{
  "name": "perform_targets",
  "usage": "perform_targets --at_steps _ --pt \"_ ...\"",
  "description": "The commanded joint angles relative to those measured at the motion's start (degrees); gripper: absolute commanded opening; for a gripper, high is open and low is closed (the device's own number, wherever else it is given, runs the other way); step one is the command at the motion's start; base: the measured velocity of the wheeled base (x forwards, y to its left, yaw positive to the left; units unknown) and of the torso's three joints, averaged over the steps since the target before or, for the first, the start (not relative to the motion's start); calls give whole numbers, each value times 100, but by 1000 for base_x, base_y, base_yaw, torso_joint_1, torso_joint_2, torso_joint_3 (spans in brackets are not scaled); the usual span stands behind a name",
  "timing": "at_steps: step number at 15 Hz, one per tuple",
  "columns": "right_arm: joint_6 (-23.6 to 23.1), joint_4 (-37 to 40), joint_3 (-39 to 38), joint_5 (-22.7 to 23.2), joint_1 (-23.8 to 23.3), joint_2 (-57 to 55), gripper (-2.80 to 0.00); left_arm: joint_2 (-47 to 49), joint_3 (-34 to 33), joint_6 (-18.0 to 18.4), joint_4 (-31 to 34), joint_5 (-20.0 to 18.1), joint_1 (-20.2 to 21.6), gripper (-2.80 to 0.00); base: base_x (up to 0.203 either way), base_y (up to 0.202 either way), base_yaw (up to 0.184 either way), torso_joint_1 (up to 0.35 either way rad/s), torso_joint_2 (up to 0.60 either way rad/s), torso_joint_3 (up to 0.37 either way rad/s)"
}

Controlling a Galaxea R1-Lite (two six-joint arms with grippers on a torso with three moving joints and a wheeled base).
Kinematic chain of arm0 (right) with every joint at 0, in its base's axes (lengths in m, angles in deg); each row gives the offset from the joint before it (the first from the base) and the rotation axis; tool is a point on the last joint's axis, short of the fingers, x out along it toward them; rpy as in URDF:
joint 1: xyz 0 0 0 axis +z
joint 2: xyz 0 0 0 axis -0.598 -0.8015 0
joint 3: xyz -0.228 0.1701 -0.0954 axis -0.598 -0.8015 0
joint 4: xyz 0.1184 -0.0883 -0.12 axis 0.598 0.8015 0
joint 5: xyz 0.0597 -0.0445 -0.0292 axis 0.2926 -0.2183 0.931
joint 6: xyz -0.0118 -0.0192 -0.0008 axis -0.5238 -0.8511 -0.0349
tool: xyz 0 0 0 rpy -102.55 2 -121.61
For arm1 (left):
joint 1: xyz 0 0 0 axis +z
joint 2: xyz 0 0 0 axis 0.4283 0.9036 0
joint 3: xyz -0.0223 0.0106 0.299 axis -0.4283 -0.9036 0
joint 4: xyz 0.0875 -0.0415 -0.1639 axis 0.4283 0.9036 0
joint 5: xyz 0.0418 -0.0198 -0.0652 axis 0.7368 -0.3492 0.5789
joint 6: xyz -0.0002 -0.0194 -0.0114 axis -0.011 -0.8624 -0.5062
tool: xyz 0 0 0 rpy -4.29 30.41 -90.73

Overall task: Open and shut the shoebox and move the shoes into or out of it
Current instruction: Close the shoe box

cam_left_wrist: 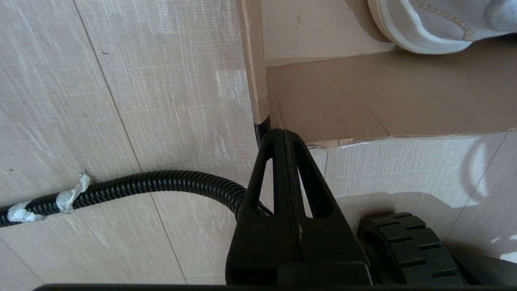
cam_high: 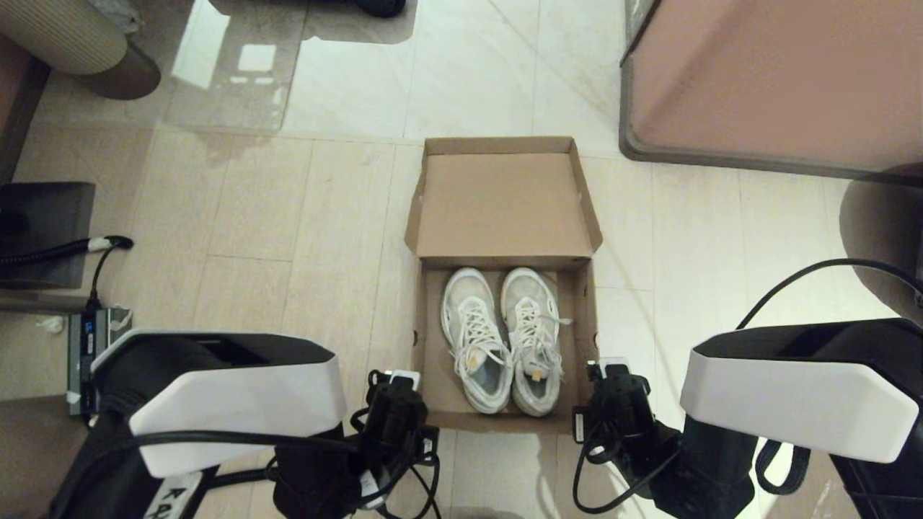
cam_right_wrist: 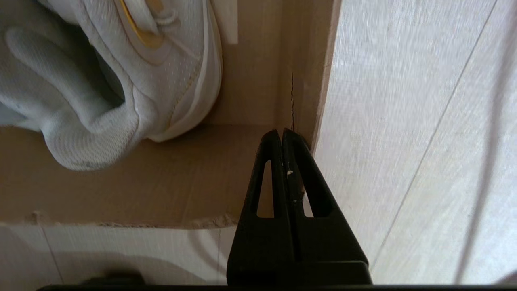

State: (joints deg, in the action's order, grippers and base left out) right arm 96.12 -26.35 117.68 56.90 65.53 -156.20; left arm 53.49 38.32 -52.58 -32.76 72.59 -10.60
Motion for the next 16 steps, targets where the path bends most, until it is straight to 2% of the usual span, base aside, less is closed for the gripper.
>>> perform_targets --at_steps 1,7,11,13,16 --pt "14 -35 -151 -16 2 -26 -280 18 -3 -2 -33 22 1 -280 0 0 0 0 0 0" --pt "28 -60 -711 -27 20 133 -280 -44 -216 -20 -40 22 -27 -280 0 0 0 0 0 0" --pt "41 -189 -761 -25 24 106 -280 2 -506 -11 -366 29 -270 -280 0 0 0 0 0 0" --pt "16 -416 -746 -22 20 180 -280 -1 -648 -144 -471 54 -451 -280 0 0 0 0 0 0" --pt "6 -527 -808 17 30 450 -280 -232 -674 -191 -470 192 -499 -280 0 0 0 0 0 0"
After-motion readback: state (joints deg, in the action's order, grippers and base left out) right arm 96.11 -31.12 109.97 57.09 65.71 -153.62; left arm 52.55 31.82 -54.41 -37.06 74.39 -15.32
